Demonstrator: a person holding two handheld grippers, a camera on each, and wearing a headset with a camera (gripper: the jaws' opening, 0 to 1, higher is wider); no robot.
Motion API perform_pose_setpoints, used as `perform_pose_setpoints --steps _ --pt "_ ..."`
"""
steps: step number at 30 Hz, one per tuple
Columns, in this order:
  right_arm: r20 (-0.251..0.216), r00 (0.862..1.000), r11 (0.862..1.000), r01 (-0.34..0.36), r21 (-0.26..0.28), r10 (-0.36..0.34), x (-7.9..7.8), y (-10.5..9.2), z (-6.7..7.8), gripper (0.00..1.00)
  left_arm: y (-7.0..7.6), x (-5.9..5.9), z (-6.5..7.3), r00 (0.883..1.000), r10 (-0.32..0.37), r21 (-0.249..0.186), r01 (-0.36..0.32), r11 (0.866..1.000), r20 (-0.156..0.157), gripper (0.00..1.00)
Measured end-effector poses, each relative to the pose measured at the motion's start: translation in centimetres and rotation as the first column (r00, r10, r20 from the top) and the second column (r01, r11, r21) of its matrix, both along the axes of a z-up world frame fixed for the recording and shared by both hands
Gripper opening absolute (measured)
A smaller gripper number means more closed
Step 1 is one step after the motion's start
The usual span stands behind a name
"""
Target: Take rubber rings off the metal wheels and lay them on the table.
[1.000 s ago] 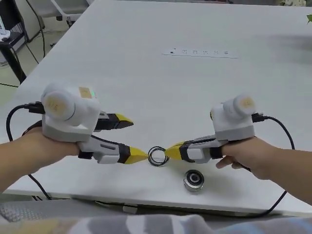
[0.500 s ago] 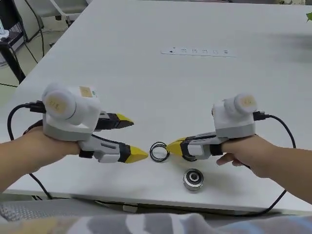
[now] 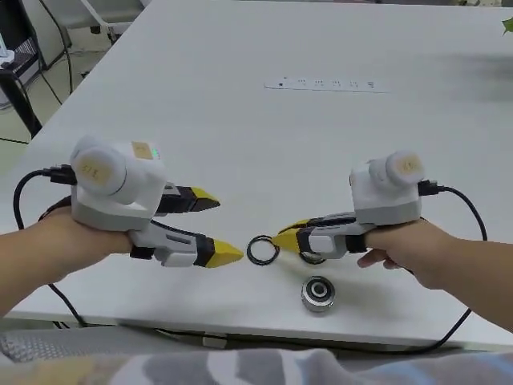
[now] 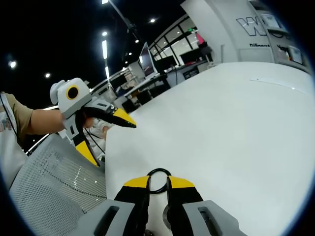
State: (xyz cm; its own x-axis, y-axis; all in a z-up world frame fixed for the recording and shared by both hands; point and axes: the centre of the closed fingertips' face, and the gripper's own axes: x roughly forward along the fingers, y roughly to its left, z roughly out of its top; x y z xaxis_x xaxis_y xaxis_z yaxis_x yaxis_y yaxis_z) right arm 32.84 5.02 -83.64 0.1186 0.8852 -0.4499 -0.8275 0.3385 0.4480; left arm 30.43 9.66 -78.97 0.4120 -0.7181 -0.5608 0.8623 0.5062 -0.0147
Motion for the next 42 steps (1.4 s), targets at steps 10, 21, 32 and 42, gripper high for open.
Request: perform_pose_setpoints --steps 10,21,32,42 --pt "0.019 0.998 0.997 0.058 0.047 -0.059 0.9 -1.0 1.8 0.15 -0.5 0.1 0.2 1.0 -0.013 0.001 0.013 1.0 0.001 0.55" --pt "0.051 0.996 0.997 0.064 0.046 -0.066 1.0 -2.3 2.6 0.17 -1.4 0.6 0.2 0.999 -0.037 0.007 0.037 0.999 -0.002 0.54" --pt "0.105 0.993 0.999 0.048 0.025 -0.051 1.1 -4.3 2.8 0.21 -2.9 1.2 0.0 0.998 -0.07 0.014 0.07 0.997 -0.009 0.54" --pt "0.171 0.985 1.0 0.016 -0.011 -0.014 1.0 -5.8 2.3 0.25 -4.2 1.6 -0.4 0.996 -0.092 0.012 0.092 0.996 -0.017 0.53"
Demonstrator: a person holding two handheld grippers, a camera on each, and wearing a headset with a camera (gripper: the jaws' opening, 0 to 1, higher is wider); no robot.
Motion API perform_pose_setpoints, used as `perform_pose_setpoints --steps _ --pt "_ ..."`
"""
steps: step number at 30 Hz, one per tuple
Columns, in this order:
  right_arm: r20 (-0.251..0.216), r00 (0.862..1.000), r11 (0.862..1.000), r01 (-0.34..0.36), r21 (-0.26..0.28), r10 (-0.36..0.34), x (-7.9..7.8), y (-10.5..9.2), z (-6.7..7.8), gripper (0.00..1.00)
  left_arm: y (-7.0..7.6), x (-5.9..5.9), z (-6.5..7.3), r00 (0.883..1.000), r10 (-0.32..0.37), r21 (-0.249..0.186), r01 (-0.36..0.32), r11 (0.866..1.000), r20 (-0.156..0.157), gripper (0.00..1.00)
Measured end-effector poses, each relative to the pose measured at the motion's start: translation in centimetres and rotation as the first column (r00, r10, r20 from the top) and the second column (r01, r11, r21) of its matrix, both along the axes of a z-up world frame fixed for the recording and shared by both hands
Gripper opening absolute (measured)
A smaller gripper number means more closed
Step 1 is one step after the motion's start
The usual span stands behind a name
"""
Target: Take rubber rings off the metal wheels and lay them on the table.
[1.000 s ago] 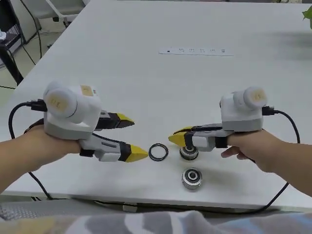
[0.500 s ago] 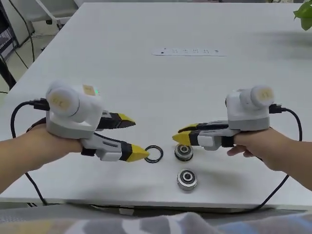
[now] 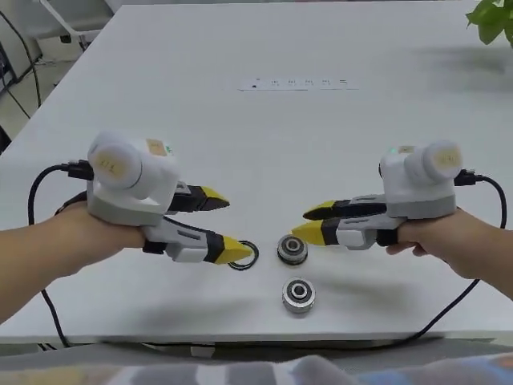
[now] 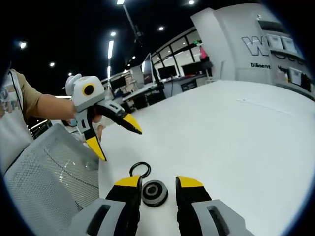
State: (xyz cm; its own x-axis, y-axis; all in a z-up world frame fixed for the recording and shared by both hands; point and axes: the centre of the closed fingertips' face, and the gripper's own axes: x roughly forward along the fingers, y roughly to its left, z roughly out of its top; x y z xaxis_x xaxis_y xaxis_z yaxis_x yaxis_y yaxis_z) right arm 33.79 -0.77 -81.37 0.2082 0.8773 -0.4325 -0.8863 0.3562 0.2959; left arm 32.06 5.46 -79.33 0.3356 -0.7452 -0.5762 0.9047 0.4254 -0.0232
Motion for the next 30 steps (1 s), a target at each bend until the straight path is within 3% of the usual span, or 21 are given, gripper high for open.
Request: perform_pose_setpoints --steps 18,30 --pt "0.051 0.995 0.991 -0.084 -0.104 0.09 -1.2 -1.2 -2.5 0.25 -2.0 0.1 -1.4 0.999 -0.033 0.014 0.033 0.999 -0.022 0.51" --pt "0.068 0.989 0.984 -0.118 -0.133 0.128 -1.6 -1.3 -3.8 0.21 -3.5 -0.1 -2.7 0.997 -0.06 0.016 0.061 0.998 -0.044 0.47"
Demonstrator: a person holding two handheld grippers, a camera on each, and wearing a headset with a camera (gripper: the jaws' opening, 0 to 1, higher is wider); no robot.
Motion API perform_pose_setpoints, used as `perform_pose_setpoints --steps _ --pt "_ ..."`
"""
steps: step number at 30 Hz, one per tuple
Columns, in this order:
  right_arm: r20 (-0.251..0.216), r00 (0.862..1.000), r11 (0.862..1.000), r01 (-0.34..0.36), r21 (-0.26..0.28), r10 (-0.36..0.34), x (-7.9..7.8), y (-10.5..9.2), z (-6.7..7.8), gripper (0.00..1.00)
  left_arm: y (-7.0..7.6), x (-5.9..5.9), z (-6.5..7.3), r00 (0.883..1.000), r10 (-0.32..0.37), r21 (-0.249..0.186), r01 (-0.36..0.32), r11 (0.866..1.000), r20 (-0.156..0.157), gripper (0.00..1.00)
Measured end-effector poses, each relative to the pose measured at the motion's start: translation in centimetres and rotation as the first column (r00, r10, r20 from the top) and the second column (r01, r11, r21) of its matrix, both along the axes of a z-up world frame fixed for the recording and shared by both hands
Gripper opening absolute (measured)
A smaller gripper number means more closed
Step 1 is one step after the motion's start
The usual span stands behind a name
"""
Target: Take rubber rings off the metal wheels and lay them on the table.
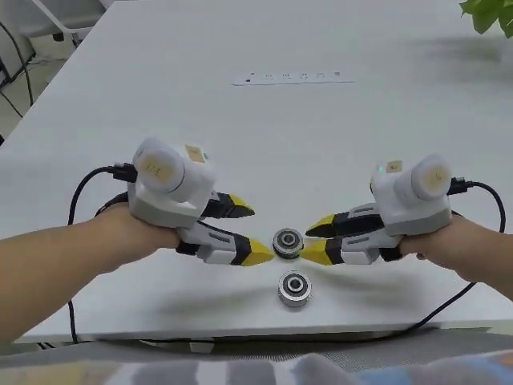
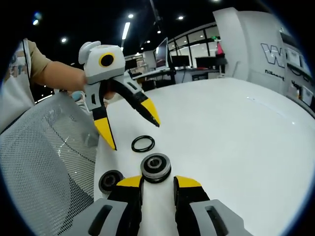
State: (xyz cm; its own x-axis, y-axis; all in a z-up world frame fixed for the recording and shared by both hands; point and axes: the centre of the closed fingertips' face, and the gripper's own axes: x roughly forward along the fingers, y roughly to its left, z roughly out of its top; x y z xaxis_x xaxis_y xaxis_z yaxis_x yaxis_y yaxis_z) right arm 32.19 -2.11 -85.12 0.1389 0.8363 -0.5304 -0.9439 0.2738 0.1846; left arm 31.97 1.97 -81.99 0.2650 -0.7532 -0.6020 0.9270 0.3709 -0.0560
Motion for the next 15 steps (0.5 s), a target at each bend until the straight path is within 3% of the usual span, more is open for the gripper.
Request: perform_pose_setpoints --steps 15 --pt "0.017 1.0 1.0 -0.016 -0.007 0.016 -0.1 0.2 -0.6 0.17 -2.0 -0.2 -1.1 1.0 -0.021 0.007 0.021 1.0 -0.02 0.4"
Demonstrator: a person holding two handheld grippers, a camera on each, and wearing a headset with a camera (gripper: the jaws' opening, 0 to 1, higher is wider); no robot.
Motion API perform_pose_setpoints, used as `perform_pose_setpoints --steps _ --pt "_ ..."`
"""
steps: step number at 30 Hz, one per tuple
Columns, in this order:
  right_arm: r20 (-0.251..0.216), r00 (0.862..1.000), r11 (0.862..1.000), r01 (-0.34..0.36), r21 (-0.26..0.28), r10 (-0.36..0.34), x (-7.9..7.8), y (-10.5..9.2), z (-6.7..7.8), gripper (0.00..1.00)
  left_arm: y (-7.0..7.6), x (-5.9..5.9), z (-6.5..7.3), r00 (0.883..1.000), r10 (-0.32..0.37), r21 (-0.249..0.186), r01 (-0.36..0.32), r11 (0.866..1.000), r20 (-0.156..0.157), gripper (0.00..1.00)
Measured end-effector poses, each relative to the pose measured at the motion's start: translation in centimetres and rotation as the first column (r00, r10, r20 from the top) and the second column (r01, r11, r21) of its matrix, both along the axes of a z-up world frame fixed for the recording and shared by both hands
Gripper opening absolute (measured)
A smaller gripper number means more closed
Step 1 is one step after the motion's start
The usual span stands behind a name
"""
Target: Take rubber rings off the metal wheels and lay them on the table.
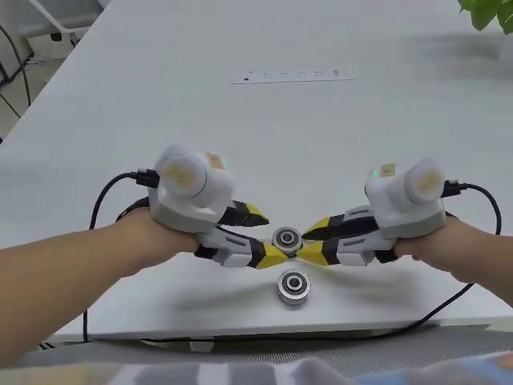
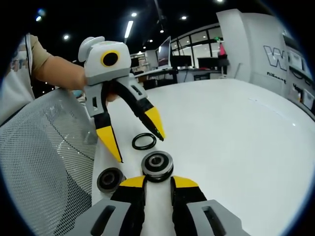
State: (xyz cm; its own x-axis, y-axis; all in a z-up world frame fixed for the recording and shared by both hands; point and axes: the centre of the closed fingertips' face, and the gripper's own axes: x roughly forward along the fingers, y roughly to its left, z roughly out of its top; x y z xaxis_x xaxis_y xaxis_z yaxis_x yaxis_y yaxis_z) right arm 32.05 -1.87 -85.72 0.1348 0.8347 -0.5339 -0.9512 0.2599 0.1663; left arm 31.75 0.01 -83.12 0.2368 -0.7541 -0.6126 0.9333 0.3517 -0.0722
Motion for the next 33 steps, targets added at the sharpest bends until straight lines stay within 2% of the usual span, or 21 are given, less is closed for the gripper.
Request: perform_pose_setpoints --steps 12,21,26,33 --pt "0.003 1.0 1.0 -0.004 -0.001 0.004 -0.3 0.1 0.0 0.16 -0.9 0.4 -0.4 1.0 0.0 -0.003 0.0 1.0 -0.003 0.31" --pt "0.006 1.0 1.0 -0.002 -0.003 0.002 -0.3 0.2 0.0 0.16 -1.3 0.5 -0.8 1.0 -0.011 0.016 0.011 1.0 0.002 0.25" --pt "0.009 1.0 1.0 -0.003 -0.006 0.003 -0.3 0.1 0.0 0.16 -1.6 0.5 -0.9 1.0 -0.015 0.015 0.015 1.0 0.013 0.22" --pt "0.016 1.0 1.0 0.004 -0.003 -0.004 -0.1 0.3 0.1 0.16 -1.5 0.9 -1.0 0.999 -0.013 0.032 0.012 0.999 0.049 0.17"
